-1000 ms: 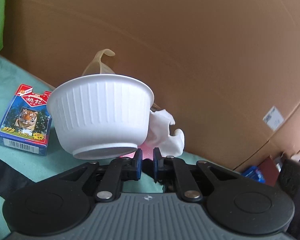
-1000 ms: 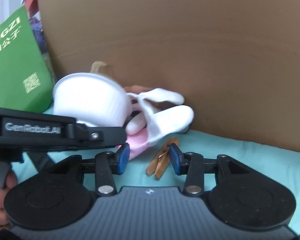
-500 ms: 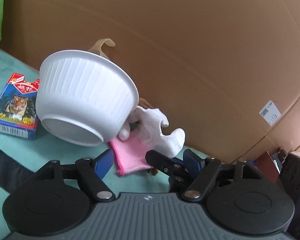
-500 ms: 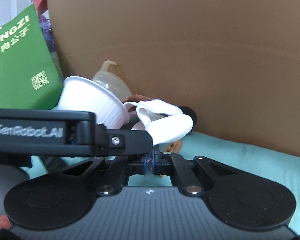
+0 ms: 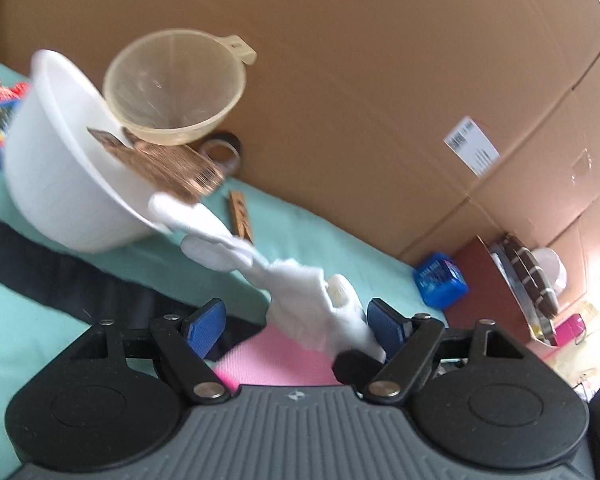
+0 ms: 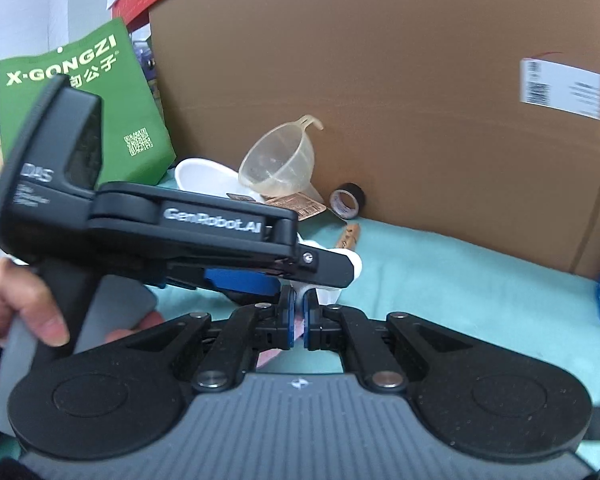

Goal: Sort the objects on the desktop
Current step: 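Grasp the pink cloth with the left tool and lift it, then carry the pink cloth with the left tool and release it into the maroon box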

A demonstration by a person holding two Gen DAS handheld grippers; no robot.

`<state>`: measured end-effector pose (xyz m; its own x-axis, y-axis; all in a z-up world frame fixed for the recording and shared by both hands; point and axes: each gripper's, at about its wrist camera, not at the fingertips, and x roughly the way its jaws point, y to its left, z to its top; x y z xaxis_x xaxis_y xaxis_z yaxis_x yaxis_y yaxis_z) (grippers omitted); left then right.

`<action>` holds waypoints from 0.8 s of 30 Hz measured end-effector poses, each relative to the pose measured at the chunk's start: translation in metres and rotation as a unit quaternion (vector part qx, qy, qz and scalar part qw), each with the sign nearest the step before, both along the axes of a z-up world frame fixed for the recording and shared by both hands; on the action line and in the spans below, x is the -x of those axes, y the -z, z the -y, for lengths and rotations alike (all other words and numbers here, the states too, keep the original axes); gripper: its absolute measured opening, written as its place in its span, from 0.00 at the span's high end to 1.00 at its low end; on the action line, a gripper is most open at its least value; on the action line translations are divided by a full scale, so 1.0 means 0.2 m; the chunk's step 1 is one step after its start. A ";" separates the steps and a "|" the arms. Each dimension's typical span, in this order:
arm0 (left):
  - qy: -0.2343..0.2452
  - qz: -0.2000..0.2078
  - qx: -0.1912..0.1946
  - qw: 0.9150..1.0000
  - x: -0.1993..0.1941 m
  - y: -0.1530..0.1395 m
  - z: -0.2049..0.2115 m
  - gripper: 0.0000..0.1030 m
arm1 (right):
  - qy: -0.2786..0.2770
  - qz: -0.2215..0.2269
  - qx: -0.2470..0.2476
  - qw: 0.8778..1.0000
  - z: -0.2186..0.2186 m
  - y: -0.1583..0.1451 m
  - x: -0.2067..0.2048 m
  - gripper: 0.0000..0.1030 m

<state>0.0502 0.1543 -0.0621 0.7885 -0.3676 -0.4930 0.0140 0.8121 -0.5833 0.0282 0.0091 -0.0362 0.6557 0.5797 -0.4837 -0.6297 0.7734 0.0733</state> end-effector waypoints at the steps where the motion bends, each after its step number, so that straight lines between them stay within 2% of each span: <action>1: 0.005 0.000 0.001 1.000 0.00 0.00 0.02 0.28 | 0.003 0.001 -0.002 1.000 0.02 0.00 0.02 0.99; 2: 0.012 0.001 0.001 1.000 -0.01 0.00 0.04 0.31 | 0.008 0.002 -0.001 1.000 0.05 -0.01 0.04 0.99; 4: 0.026 0.001 0.000 1.000 0.00 -0.01 0.06 0.49 | 0.014 0.002 -0.002 1.000 0.11 -0.01 0.08 0.99; 10: 0.063 0.014 -0.009 0.998 0.02 -0.06 0.24 0.83 | 0.040 0.006 -0.016 0.999 0.24 -0.01 0.14 0.99; 13: 0.081 0.029 -0.015 0.996 0.04 -0.12 0.32 0.87 | 0.056 0.014 -0.024 0.998 0.35 -0.03 0.18 0.99; 17: 0.112 0.053 -0.017 0.992 0.02 -0.21 0.46 0.87 | 0.091 0.035 -0.033 0.995 0.46 -0.09 0.22 0.99; 24: 0.178 0.103 -0.013 0.979 -0.06 -0.42 0.77 0.88 | 0.157 0.094 -0.048 0.982 0.73 -0.26 0.29 0.99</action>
